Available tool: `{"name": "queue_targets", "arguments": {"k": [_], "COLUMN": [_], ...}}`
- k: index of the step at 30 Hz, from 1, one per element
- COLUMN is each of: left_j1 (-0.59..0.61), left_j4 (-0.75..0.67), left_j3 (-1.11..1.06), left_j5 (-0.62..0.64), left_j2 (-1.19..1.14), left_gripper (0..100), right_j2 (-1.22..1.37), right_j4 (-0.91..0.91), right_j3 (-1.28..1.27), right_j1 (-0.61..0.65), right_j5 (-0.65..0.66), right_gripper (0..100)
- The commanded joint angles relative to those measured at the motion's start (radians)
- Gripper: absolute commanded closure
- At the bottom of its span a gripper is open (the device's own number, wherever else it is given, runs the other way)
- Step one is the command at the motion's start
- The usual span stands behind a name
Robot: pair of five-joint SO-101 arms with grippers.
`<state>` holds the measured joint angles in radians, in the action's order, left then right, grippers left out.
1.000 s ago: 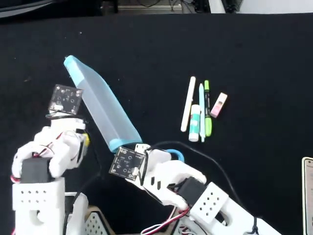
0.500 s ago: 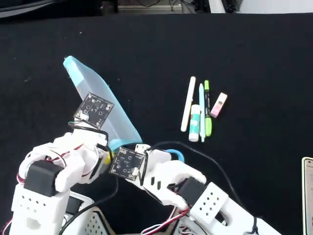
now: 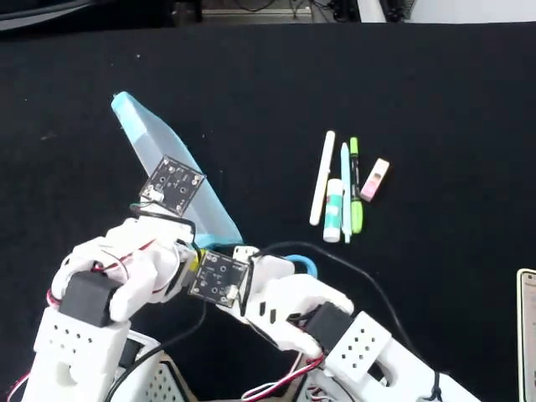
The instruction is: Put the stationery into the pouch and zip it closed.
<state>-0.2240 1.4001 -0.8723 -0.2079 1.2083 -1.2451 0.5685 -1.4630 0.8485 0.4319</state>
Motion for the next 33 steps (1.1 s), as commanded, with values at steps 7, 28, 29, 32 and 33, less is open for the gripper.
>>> {"name": "queue_targets", "arguments": {"k": [7,28,29,32,33], "left_j1": [0.005,0.202,0.202,0.205,0.208], "left_j4": [-0.120,-0.247,-0.247,-0.247,-0.247], "left_j3": [-0.153,-0.206,-0.206,-0.205,-0.205], "left_j5": [0.003,0.005,0.005,0.005,0.009], "left_j2": [0.232,0.307,0.307,0.307,0.307], "left_gripper": [79,94,95,95,95], "right_j2": [-0.016,-0.033,-0.045,-0.094,-0.113], "right_j4": [-0.014,-0.021,-0.021,-0.015,-0.020], "right_j3": [0.007,0.033,0.028,0.016,0.005], "right_j1": [-0.012,-0.196,-0.201,-0.201,-0.201], "right_j5": [-0.005,-0.005,-0.005,-0.005,-0.005], "right_gripper": [98.7,98.7,98.7,98.7,98.7]}}
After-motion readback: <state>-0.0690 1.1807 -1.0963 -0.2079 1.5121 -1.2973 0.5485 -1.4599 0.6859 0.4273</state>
